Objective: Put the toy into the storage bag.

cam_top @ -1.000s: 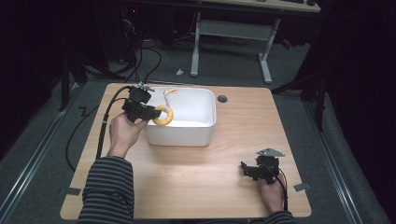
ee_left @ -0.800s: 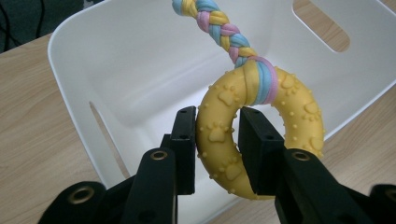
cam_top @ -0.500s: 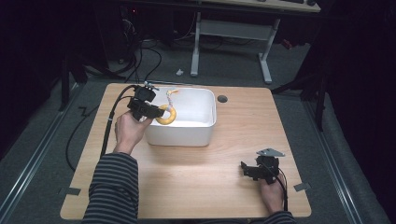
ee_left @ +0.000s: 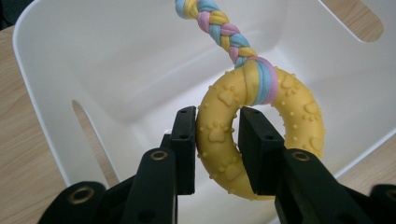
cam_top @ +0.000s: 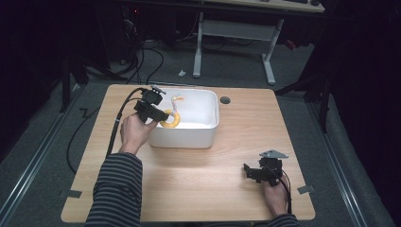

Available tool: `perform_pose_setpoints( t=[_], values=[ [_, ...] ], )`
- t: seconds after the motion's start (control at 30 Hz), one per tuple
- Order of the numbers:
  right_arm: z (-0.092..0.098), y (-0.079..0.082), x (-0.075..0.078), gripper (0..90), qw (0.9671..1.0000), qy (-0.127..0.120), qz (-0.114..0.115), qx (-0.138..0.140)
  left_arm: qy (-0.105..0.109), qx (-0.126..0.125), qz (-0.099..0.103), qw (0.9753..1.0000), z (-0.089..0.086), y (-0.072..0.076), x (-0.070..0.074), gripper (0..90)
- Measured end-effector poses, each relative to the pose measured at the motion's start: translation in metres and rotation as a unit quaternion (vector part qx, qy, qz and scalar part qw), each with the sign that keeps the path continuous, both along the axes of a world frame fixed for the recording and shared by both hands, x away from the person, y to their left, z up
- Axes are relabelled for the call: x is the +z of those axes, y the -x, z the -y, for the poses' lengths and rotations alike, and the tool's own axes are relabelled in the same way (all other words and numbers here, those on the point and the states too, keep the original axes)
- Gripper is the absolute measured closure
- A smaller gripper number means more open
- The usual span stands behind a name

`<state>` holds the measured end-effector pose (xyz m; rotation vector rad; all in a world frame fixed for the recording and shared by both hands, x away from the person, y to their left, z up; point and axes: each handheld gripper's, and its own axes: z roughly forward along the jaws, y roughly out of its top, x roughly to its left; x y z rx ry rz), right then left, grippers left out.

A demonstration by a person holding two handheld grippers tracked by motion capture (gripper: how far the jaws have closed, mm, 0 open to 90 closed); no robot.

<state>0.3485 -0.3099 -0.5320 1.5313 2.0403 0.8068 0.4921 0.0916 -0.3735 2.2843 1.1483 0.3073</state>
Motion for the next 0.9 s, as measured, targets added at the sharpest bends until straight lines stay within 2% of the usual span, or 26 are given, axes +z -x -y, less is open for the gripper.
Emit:
perform_pose_setpoints(
  t=[0.07, 0.13, 0.3, 0.43, 0.6, 0.77, 0.9],
  values=[
    [0.0, 0.0, 0.0, 7.6, 1.0, 0.0, 0.0, 0.002, 0.0, -0.001, -0.006, 1.0, 0.002, -0.001, -0.001, 68.1],
    [0.0, 0.0, 0.0, 7.6, 1.0, 0.001, 0.0, 0.004, -0.009, -0.004, -0.009, 0.9999, 0.004, -0.002, 0.0, 68.1],
    [-0.002, 0.001, 0.0, 7.6, 0.9997, 0.001, 0.0, 0.023, -0.016, -0.004, -0.013, 0.9998, 0.011, -0.003, -0.003, 68.0],
    [-0.002, 0.002, 0.0, 7.7, 0.9997, 0.001, 0.0, 0.025, -0.023, -0.011, -0.019, 0.9995, 0.017, -0.005, -0.008, 68.0],
    [-0.002, 0.001, 0.0, 7.6, 0.9996, 0.002, 0.0, 0.027, -0.031, -0.011, -0.031, 0.999, 0.016, -0.008, -0.011, 68.0],
    [-0.003, 0.002, 0.0, 7.6, 0.9996, 0.001, 0.0, 0.028, -0.015, -0.014, -0.032, 0.9993, 0.015, -0.008, -0.009, 67.9],
    [-0.003, 0.002, 0.0, 7.6, 0.9996, 0.001, 0.0, 0.028, -0.018, -0.017, -0.032, 0.9992, 0.015, -0.007, -0.01, 67.6]
  ],
)
